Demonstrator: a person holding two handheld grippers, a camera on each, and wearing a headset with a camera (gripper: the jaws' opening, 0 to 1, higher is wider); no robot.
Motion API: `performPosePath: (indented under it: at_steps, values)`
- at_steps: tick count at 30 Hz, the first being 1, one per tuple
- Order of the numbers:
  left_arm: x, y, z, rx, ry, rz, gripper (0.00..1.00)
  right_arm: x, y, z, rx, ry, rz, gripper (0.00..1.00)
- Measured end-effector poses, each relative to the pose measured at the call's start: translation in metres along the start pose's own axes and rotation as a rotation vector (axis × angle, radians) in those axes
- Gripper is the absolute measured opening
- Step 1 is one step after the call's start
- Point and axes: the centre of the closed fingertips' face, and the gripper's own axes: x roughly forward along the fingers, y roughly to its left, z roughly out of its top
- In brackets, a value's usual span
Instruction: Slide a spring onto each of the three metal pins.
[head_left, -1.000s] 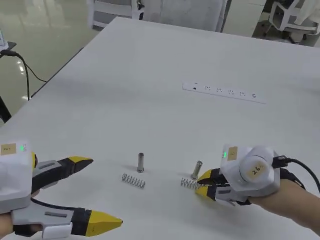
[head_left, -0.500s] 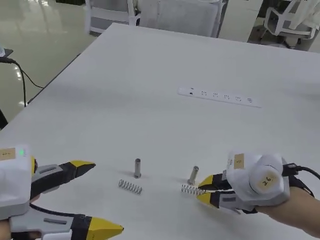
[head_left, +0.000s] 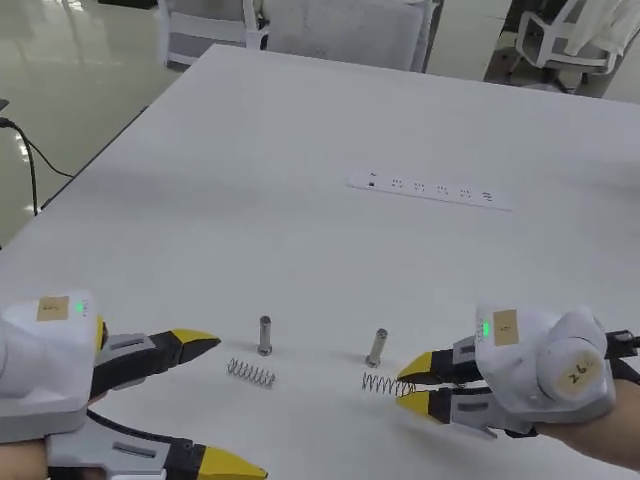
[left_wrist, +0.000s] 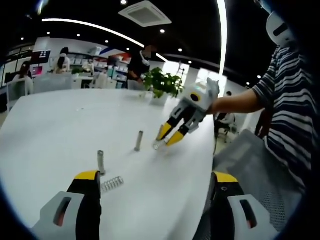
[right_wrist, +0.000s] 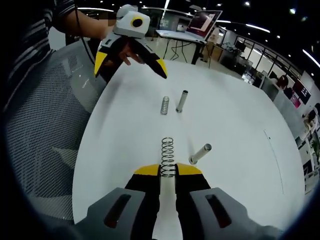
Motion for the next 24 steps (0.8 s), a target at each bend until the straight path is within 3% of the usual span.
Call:
performPosePath:
  at_steps: [11, 24]
  values:
    - [0.027, -0.009, 0.005, 0.038, 0.027, -0.073, 0.82, -0.008, 0.012, 0.007, -0.027, -0.024, 0.016, 0.08]
    - [0.072, -0.020, 0.016, 0.079, 0.030, -0.155, 0.58, -0.013, 0.021, 0.014, -0.017, -0.062, 0.026, 0.08]
